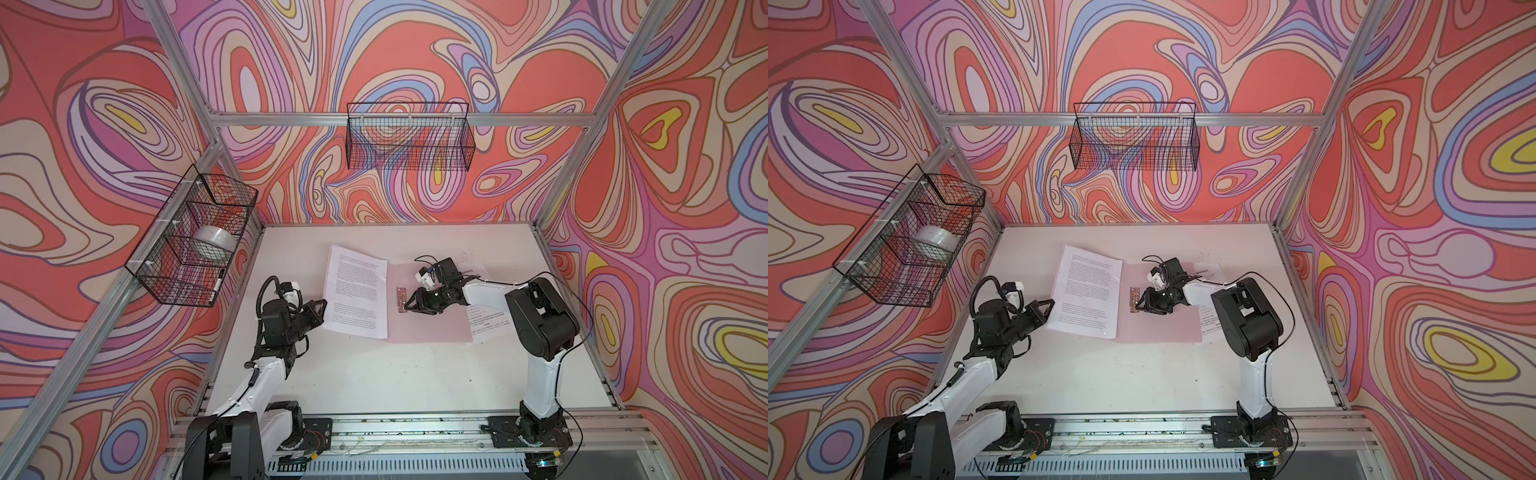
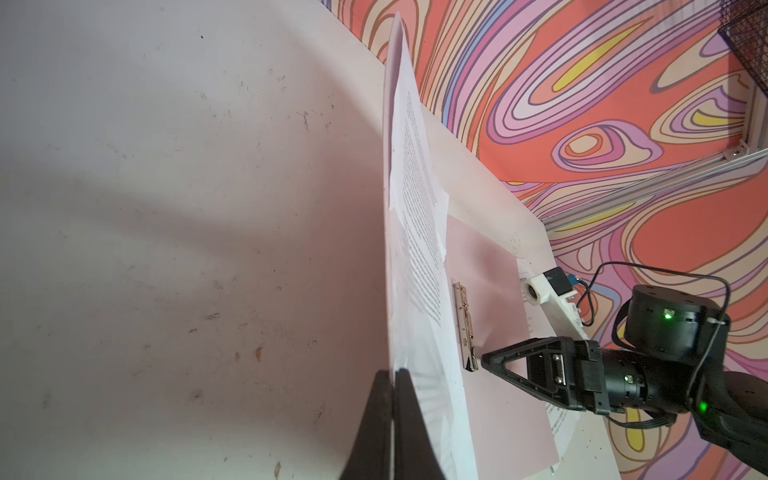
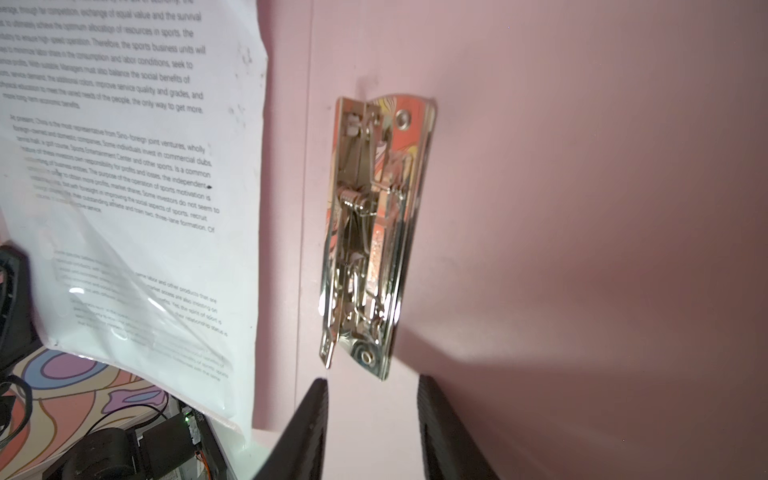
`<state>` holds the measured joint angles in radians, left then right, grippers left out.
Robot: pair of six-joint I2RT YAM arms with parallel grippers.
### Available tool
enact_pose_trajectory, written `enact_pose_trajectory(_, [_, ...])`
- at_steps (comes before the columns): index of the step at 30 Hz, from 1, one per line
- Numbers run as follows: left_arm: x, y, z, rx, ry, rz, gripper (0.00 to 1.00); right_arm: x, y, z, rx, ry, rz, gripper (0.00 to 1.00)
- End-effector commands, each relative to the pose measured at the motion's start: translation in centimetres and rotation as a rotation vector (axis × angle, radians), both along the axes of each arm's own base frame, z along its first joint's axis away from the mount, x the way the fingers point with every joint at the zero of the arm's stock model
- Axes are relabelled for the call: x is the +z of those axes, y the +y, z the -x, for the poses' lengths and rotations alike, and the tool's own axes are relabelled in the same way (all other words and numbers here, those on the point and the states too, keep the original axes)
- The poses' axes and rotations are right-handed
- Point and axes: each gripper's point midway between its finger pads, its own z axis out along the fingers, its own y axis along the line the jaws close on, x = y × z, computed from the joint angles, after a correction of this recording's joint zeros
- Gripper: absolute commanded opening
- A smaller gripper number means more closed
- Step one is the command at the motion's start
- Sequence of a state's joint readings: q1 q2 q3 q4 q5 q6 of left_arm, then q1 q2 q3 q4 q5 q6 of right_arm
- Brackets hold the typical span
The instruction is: Put the files into the folder
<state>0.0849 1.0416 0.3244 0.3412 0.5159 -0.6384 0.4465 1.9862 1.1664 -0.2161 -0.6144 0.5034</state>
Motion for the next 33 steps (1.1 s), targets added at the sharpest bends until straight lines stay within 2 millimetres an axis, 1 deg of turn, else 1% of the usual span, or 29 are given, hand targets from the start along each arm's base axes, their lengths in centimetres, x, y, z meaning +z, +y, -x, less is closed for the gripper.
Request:
enact_pose_trajectory(1, [-0.2, 0.3, 0.2, 0.009, 0.0, -0.024, 0.0, -1.7, -1.1, 0.6, -0.026, 0.056, 0.082, 0.38])
enact_pose_trajectory(4, [-0.2, 0.3, 0.2, 0.006, -0.002, -0.022, 0.0, -0.5, -1.0, 0.1, -0.039, 0.033, 0.08, 0.38])
enact_pose_trajectory(8, [-0.4, 0.4, 0.3, 0.012, -0.002, -0.031, 0.0, 1.7, -1.1, -1.0, -0.075, -0.031, 0.074, 0.39])
enact_pose_trajectory(9, [-0.4, 0.5, 0.3, 0.015, -0.002, -0.041, 0.0, 2.3, -1.0, -1.2, -0.082, -0.045, 0.072, 0.33])
enact_pose_trajectory(10, [-0.4, 0.5, 0.4, 0.012, -0.002, -0.05, 0.0, 2.7, -0.8, -1.4, -0.082, -0.052, 0.073, 0.21])
enact_pose_trajectory(11, [-0.4, 0.6, 0.5, 0.015, -0.001, -0.057, 0.0, 2.8, -0.5, -1.5, -0.078, -0.051, 0.073, 0.16])
enact_pose_trajectory(13, [-0.4, 0.8, 0.6, 0.026, -0.003, -0.065, 0.0, 2.8, 0.1, -1.7, -0.07, -0.043, 0.074, 0.13])
enact_pose_trajectory(15, [-0.3, 0.9, 0.7, 0.027, -0.005, -0.071, 0.0, 2.7, 0.6, -1.8, -0.062, -0.04, 0.08, 0.08])
enact_pose_trajectory(20, [-0.1, 1.0, 0.7, 0.032, -0.012, -0.076, 0.0, 2.8, 2.3, -1.3, -0.03, -0.045, 0.082, 0.09])
enact_pose_trajectory(23, [-0.1, 0.8, 0.6, 0.024, -0.014, -0.069, 0.0, 2.3, 3.1, -0.9, -0.013, -0.037, 0.095, 0.09])
enact_pose_trajectory(27, [-0.1, 0.7, 0.5, 0.019, -0.013, -0.063, 0.0, 0.8, 3.2, -0.3, -0.012, -0.011, 0.129, 0.08])
enact_pose_trajectory(30, [0.0, 0.7, 0.5, 0.02, -0.016, -0.063, 0.0, 0.1, 3.2, -0.1, -0.014, 0.0, 0.149, 0.08])
enact_pose_trajectory(33, [0.0, 0.6, 0.5, 0.015, -0.018, -0.061, 0.0, -0.3, 3.0, -0.1, -0.019, -0.005, 0.174, 0.13])
